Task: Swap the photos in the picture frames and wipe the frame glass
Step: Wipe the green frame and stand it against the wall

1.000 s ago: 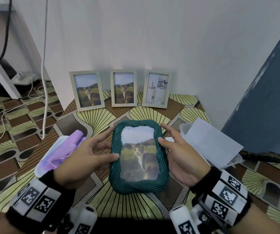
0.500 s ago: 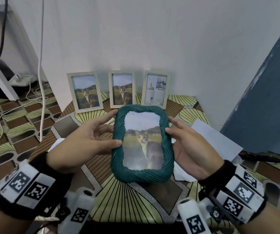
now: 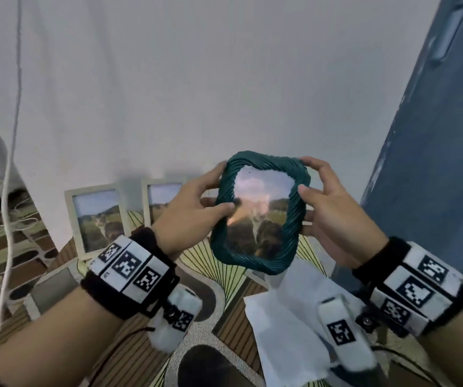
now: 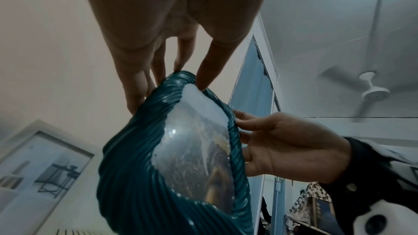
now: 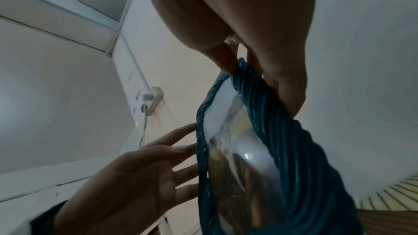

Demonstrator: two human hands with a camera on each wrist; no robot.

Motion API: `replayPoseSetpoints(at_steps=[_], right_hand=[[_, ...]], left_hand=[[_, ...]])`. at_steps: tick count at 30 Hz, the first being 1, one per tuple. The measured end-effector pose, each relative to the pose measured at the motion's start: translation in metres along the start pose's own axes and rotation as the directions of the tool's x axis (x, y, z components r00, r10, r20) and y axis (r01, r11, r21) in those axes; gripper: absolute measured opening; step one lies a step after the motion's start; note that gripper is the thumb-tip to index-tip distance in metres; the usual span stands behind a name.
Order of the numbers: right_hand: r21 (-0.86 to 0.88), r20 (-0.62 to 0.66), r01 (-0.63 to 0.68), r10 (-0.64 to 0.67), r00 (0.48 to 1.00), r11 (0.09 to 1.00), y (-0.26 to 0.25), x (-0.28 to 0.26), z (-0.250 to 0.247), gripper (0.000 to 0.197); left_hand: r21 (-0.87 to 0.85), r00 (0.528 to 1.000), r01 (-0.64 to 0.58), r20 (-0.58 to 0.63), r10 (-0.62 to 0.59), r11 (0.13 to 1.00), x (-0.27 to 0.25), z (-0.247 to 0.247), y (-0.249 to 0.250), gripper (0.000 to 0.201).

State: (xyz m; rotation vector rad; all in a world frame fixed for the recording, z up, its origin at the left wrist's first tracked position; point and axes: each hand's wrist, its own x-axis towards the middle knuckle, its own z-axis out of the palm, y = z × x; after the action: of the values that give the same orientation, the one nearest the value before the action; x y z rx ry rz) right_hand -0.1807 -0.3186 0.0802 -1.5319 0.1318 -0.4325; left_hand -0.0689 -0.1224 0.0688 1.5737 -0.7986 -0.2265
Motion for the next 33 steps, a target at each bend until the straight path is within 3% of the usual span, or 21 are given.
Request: replayPoseSetpoints(at_steps=[7,16,23,33], right_hand=[[0.065,0.01,-0.125,0.124,0.992,0.99,-0.001,0.061,-0.053,0.037],[0.181,-0.017,-0.181,0.187,0.982,0.967,0.051,0.129,-0.101,0.029],[0.163,-0.022,-0.23,0.237,0.971,0.959,0.098,0.166,-0.132,0.028],[0.1,-0.062,-0.314,0.321,0.945,0.944,0.132,0.191,-0.128,0.023]], left_hand=[[-0.006,0.993,0.091,0.073,-0.09,0.996,0.075,0.025,-0.01,0.071],[0.009,0.975,0.151,0.166,-0.15,0.989,0.146,0.051,-0.056,0.067],[0.006,0.942,0.252,0.226,-0.246,0.968,0.173,0.072,-0.104,0.069],[-0.044,0.897,0.388,0.249,-0.366,0.921,0.185,0.078,-0.134,0.077]])
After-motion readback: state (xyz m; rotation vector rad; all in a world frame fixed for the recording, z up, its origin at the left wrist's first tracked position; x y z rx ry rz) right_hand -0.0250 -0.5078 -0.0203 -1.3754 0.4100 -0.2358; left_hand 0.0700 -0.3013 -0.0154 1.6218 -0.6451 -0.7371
